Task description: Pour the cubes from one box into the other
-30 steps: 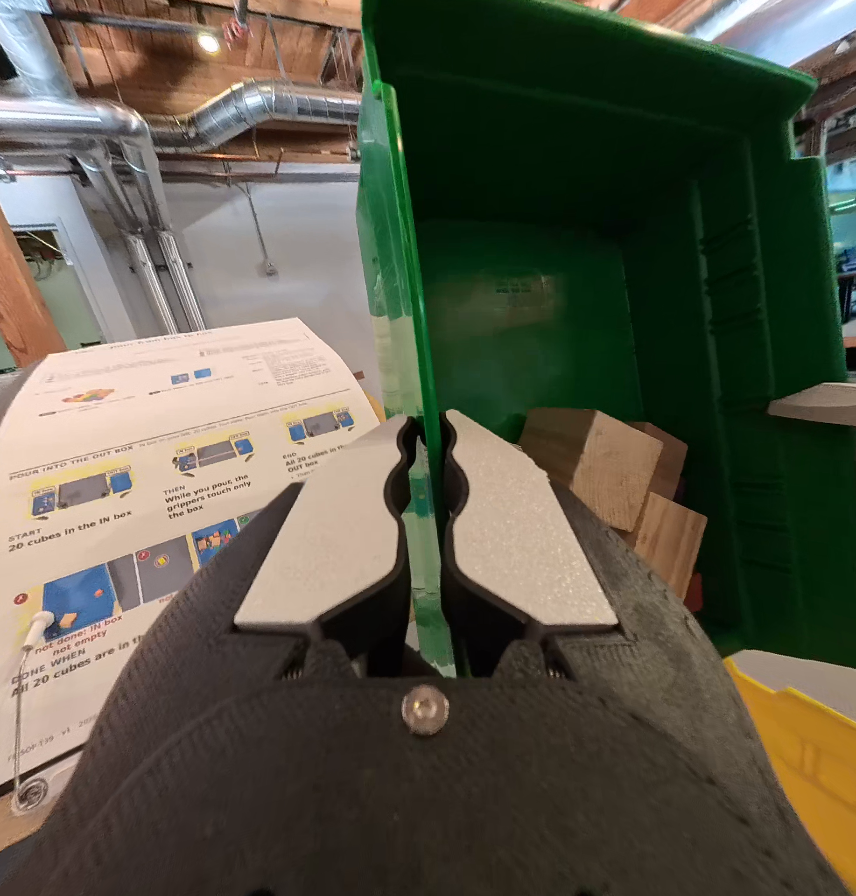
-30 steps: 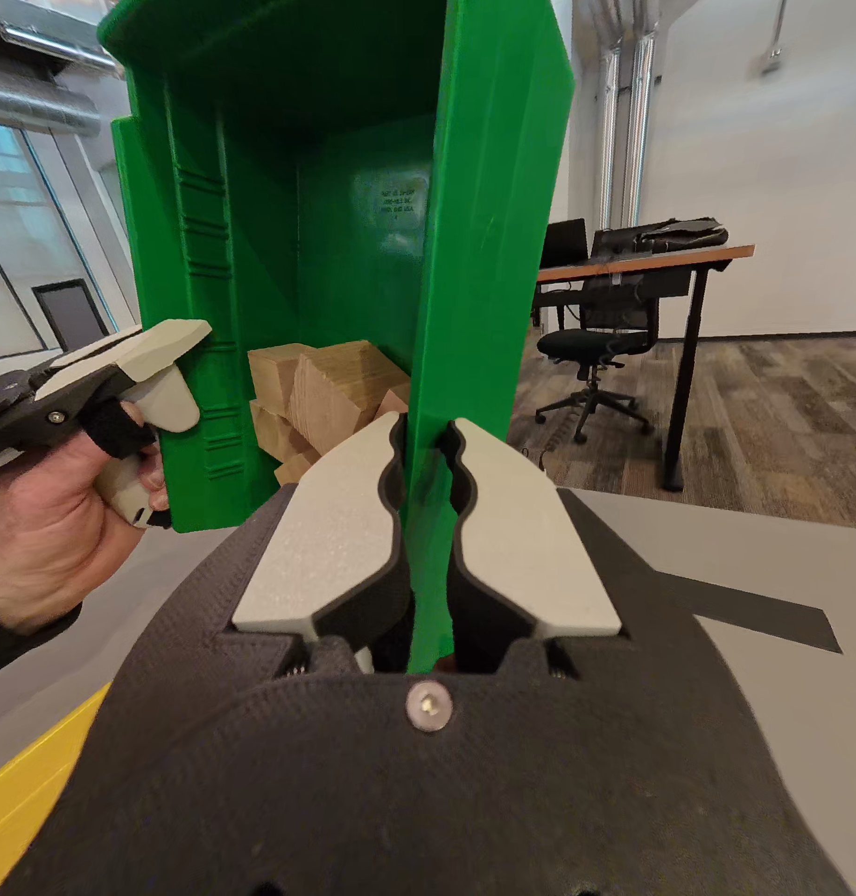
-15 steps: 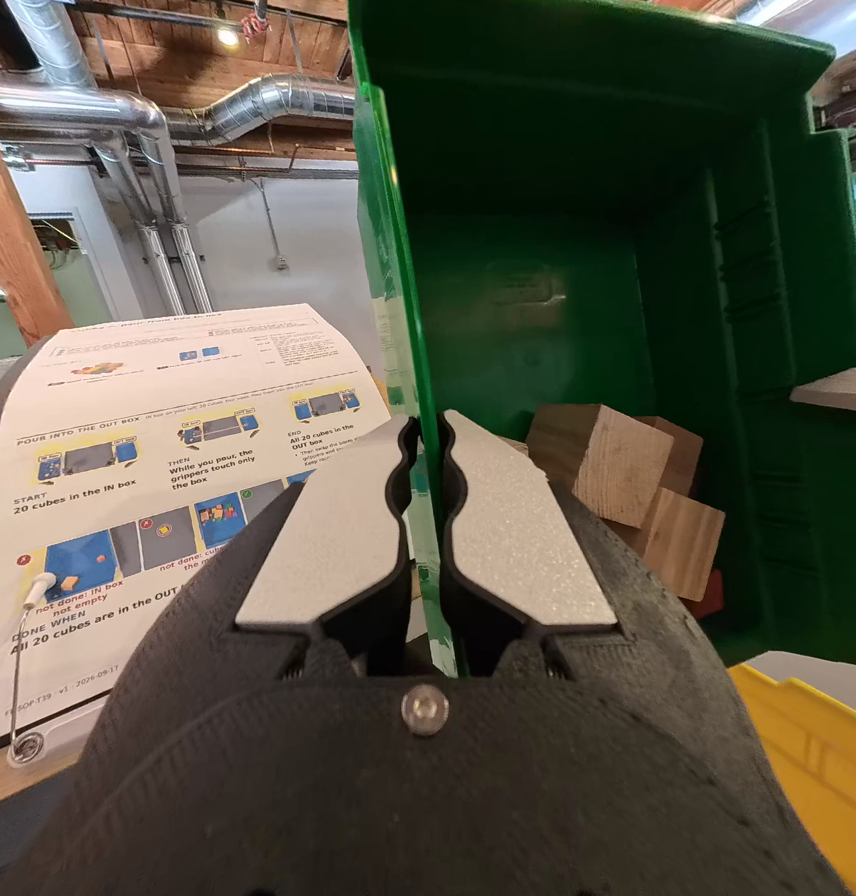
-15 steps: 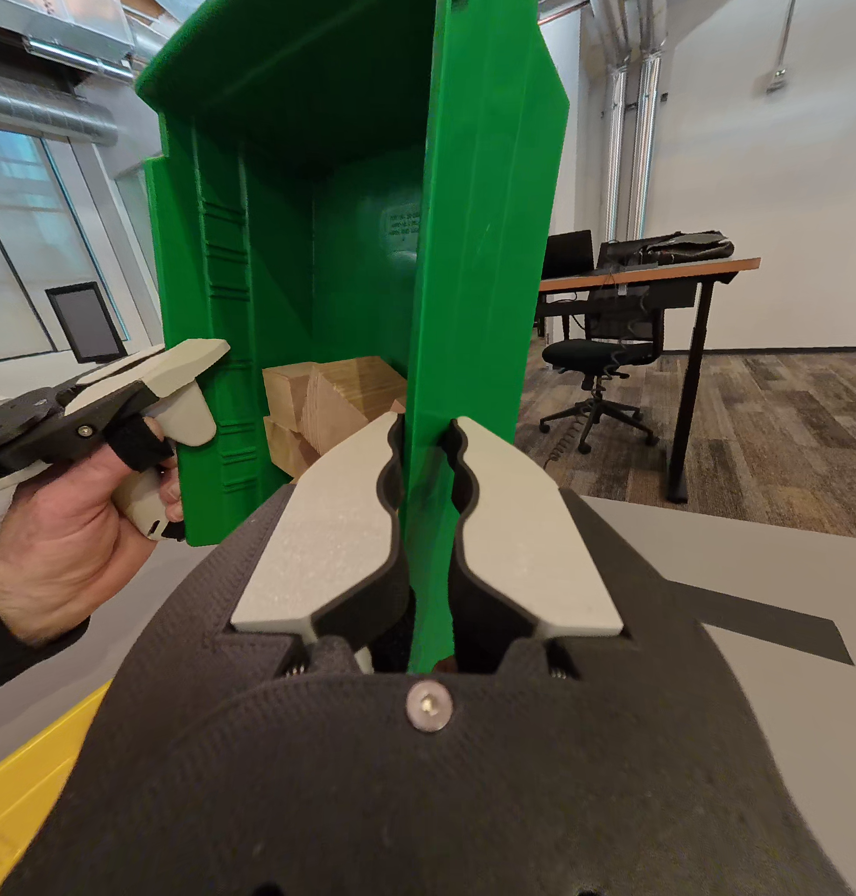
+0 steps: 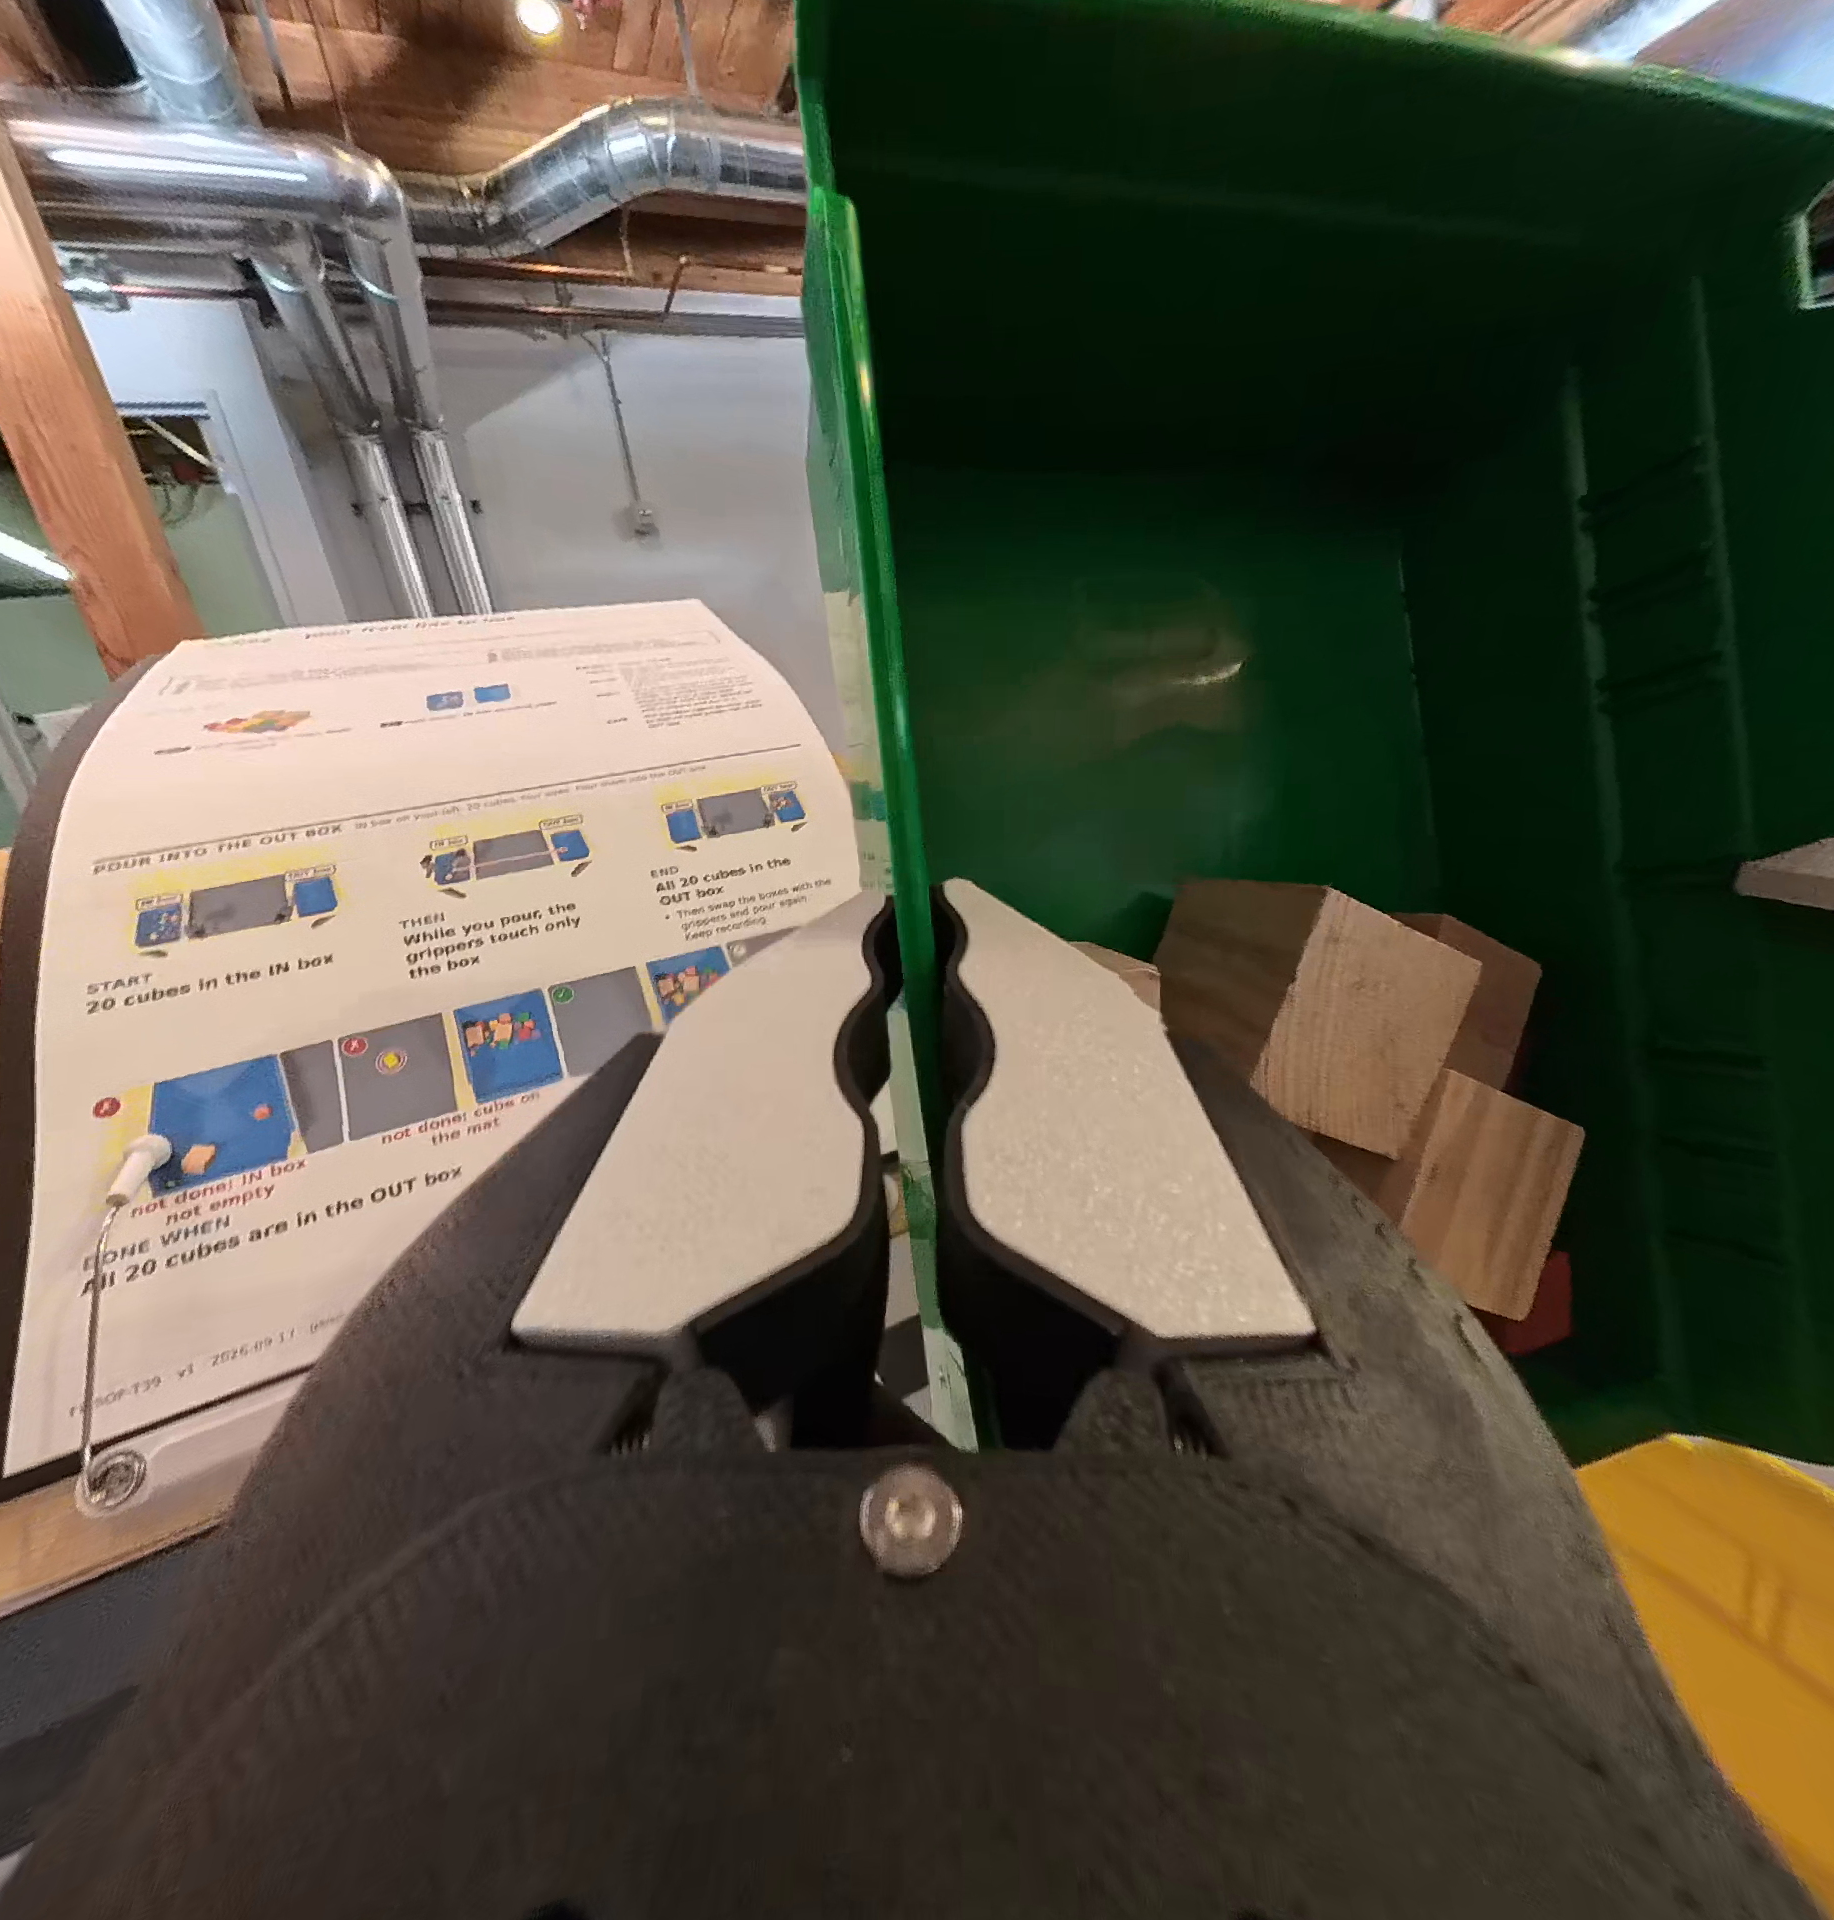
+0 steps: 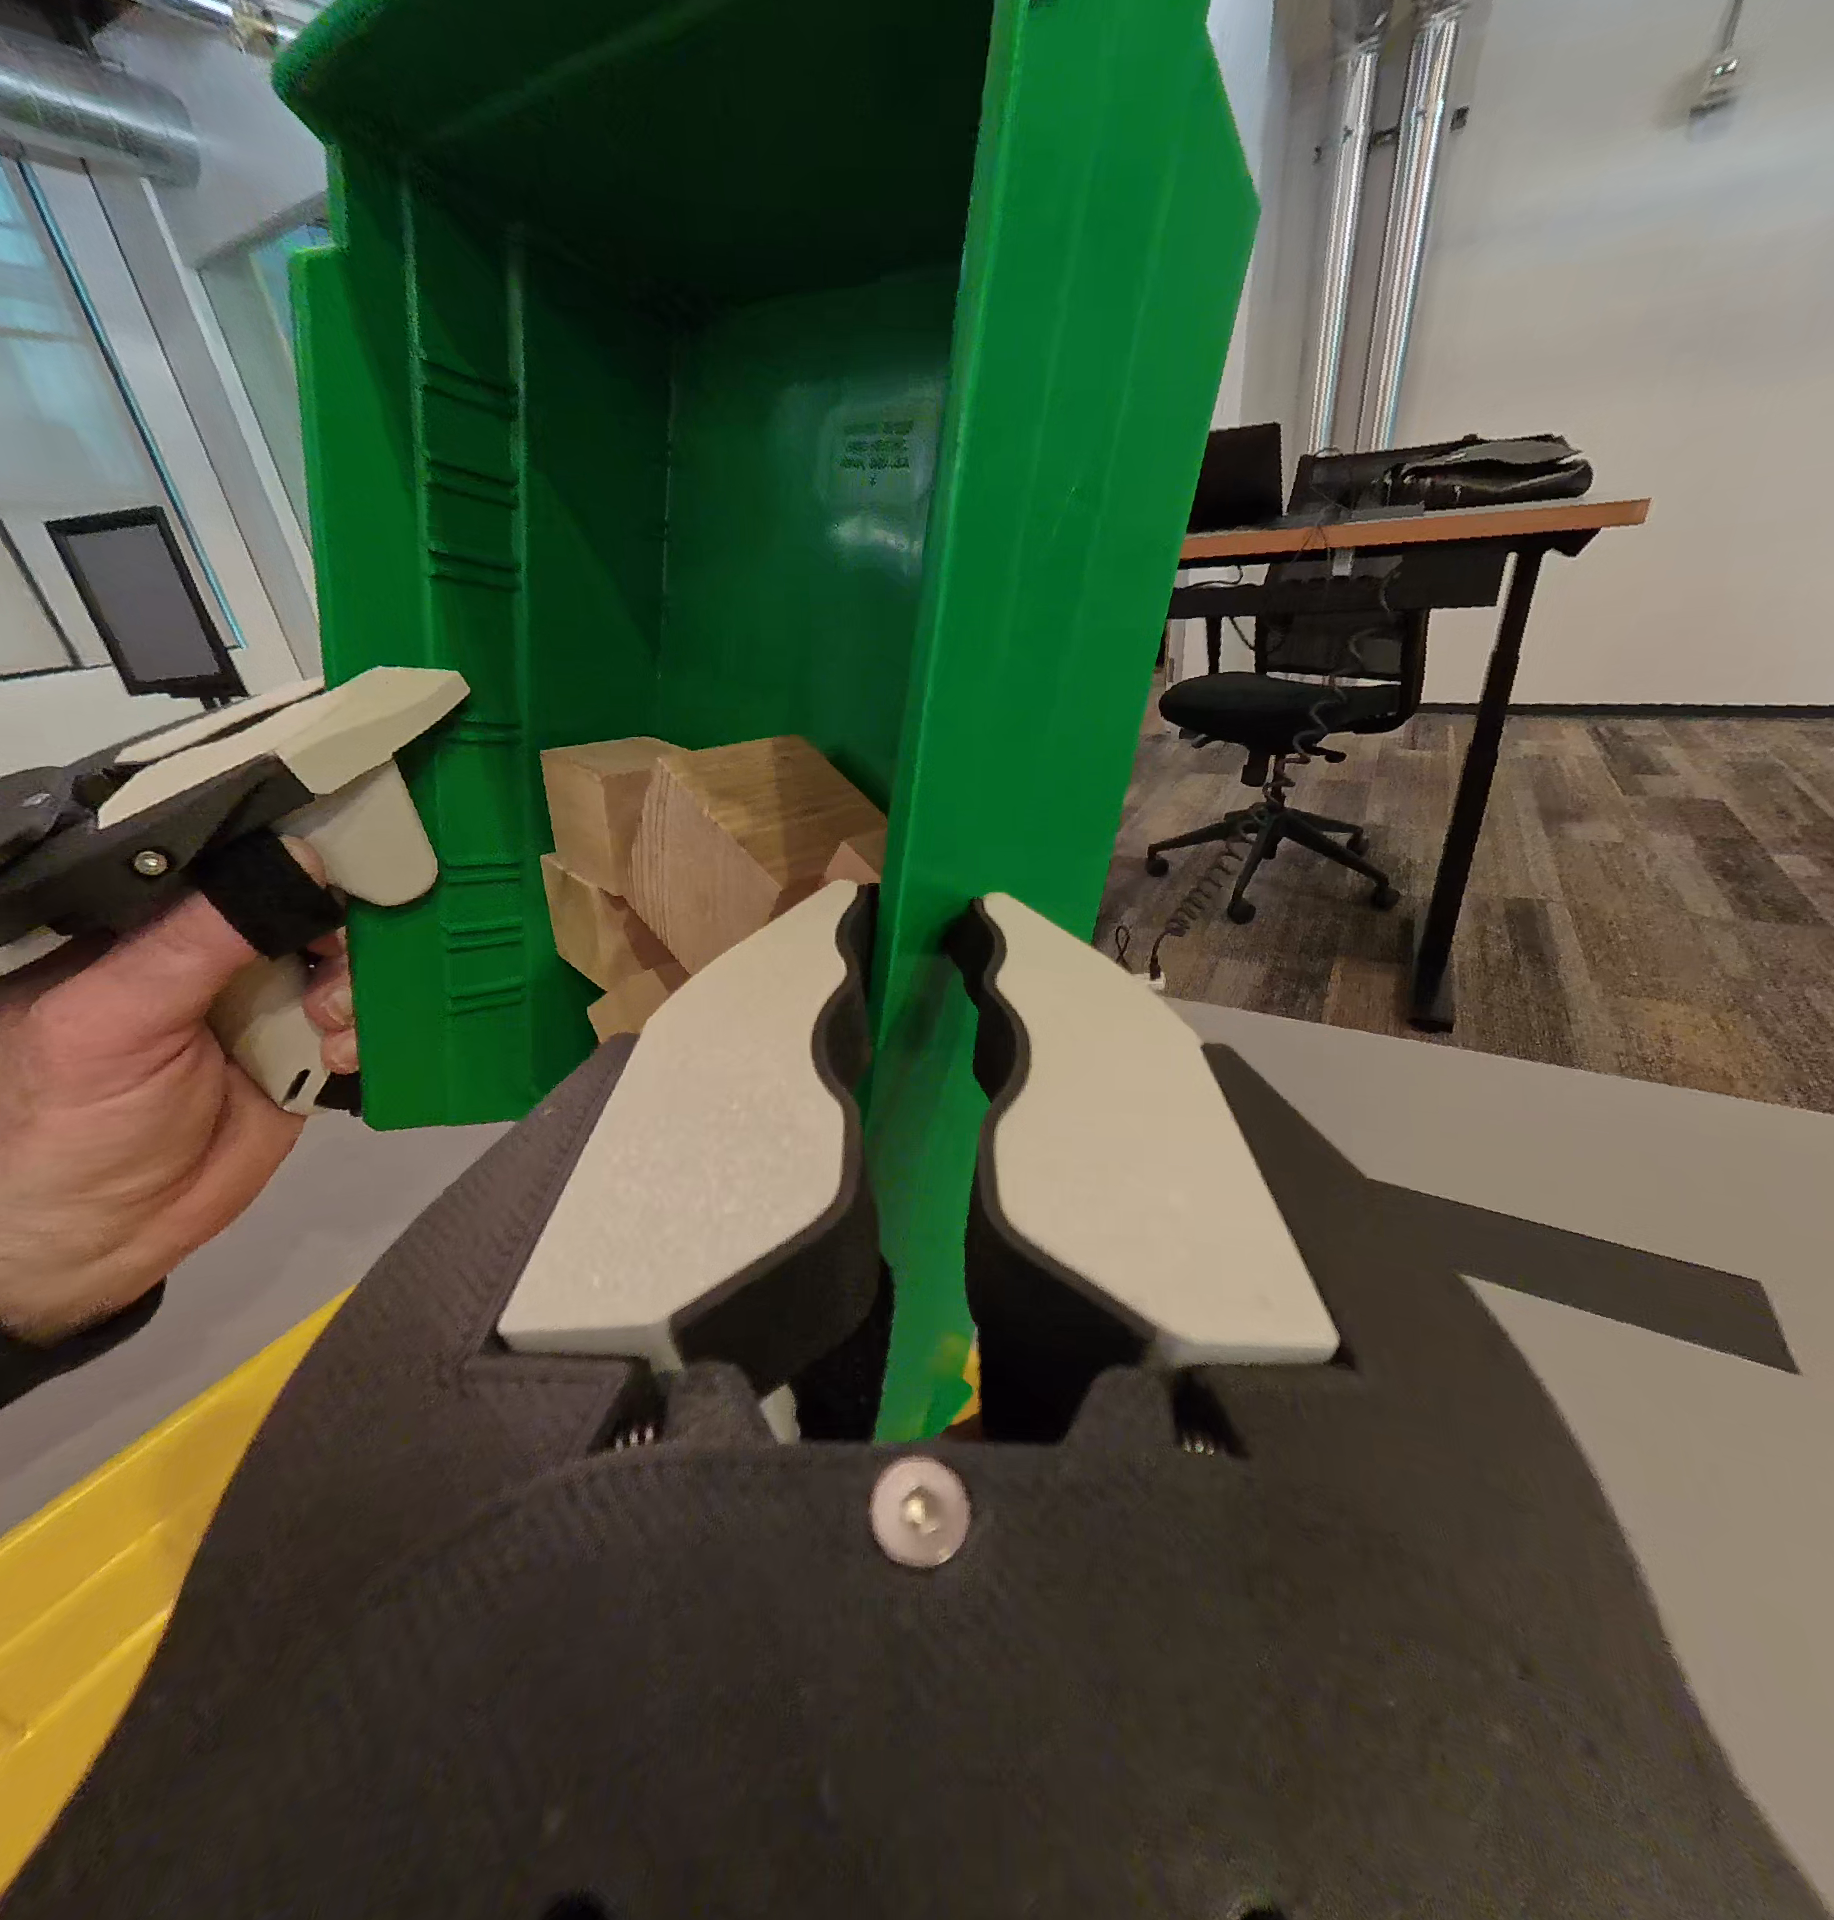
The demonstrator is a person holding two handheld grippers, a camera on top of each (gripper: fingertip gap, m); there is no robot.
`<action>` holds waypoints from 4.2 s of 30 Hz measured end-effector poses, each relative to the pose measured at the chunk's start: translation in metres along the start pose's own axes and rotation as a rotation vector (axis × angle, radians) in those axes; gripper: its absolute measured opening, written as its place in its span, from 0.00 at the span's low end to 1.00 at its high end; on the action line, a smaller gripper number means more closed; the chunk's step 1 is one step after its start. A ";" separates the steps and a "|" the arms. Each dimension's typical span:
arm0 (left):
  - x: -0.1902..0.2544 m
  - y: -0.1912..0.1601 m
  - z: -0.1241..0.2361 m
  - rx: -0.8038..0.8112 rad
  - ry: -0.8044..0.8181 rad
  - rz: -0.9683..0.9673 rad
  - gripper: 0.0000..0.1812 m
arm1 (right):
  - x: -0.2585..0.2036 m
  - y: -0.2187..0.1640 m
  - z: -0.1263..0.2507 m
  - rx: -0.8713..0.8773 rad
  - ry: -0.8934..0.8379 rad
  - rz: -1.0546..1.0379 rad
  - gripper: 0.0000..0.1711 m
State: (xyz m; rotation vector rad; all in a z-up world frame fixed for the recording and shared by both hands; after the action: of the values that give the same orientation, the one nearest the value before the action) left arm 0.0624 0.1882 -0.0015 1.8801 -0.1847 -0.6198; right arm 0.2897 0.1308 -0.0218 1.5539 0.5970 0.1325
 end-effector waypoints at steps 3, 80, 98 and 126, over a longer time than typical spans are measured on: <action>-0.005 -0.001 0.001 -0.015 -0.001 0.062 0.02 | -0.004 0.002 -0.001 -0.025 0.002 0.017 0.06; 0.009 0.025 0.029 0.099 -0.100 0.041 0.05 | 0.004 -0.003 0.001 -0.026 -0.084 0.138 0.01; 0.004 0.026 0.026 0.139 -0.064 -0.007 0.05 | -0.007 0.010 0.001 0.042 -0.063 0.174 0.02; -0.003 0.064 0.040 0.260 0.005 -0.009 0.04 | -0.042 0.057 0.021 0.211 -0.013 0.298 0.03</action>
State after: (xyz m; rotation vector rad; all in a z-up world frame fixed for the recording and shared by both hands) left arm 0.0504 0.1306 0.0468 2.1327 -0.2642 -0.6200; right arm 0.2793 0.0952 0.0423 1.8418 0.3743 0.2917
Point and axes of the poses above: each gripper's, where its closed fingertips meet, z back along the fingers, y out of its top, x = y × z across the jaws, the point moved 6 cm from there along z, back along the fingers, and after that the axes turned 11 degrees about -z, right-handed, at the moved point
